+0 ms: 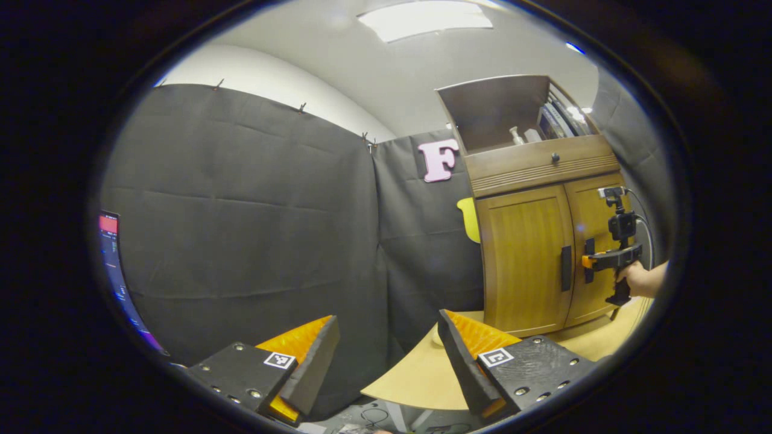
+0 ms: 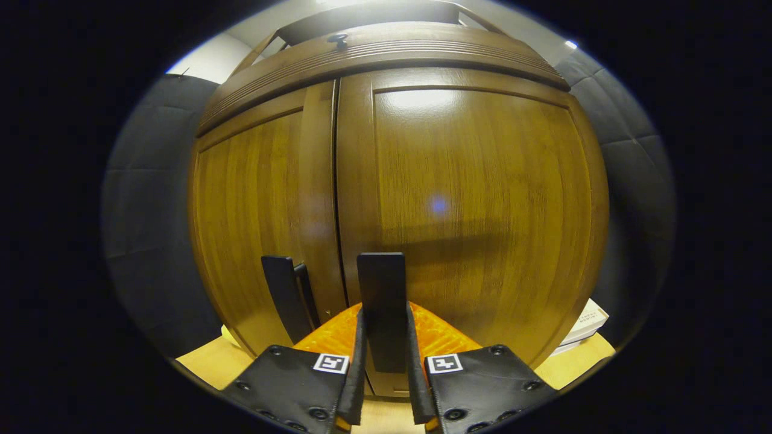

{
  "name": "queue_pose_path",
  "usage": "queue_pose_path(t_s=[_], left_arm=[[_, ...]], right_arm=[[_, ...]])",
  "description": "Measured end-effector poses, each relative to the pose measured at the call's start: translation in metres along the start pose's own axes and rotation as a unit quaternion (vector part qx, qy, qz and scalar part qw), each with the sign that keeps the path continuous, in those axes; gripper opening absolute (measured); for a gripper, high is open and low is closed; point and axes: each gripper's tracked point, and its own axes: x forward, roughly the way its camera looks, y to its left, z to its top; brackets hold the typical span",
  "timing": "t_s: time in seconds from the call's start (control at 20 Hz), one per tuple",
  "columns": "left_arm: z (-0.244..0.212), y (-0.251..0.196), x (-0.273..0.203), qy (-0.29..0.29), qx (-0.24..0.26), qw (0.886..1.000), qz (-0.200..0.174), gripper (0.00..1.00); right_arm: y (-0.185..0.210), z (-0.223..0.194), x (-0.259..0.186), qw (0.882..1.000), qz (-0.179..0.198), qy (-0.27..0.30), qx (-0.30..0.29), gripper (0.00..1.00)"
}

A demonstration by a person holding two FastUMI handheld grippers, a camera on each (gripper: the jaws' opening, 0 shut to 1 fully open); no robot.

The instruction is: Open the right door of the double-door shoe cabinet with the right hand, and open the left door with the left hand.

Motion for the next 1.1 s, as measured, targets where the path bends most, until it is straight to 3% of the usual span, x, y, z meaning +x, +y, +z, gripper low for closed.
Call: queue_pose_path(t_s=[0.15, 0.3, 0.35, 1.1], left_arm=[[0.002, 0.000, -0.001, -0.001, -0.002, 1.000, -0.003, 0.96], [0.003, -0.003, -0.001, -0.007, -0.005, 1.000, -0.008, 0.96], [0.003, -0.002, -0.001, -0.008, -0.006, 1.000, -0.009, 0.96], [0.005, -0.013, -0.008, -0.016, -0.018, 0.997, -0.072, 0.96]], right_arm=[[0.001, 0.005, -0.008, 1.000, -0.001, 0.000, 0.006, 0.18], [0.001, 0.005, -0.016, 1.000, 0.000, 0.001, 0.009, 0.14], [0.001, 0.004, -0.019, 1.000, 0.003, 0.003, 0.012, 0.18], [-0.008, -0.002, -0.085, 0.999, 0.036, 0.002, 0.008, 0.14]])
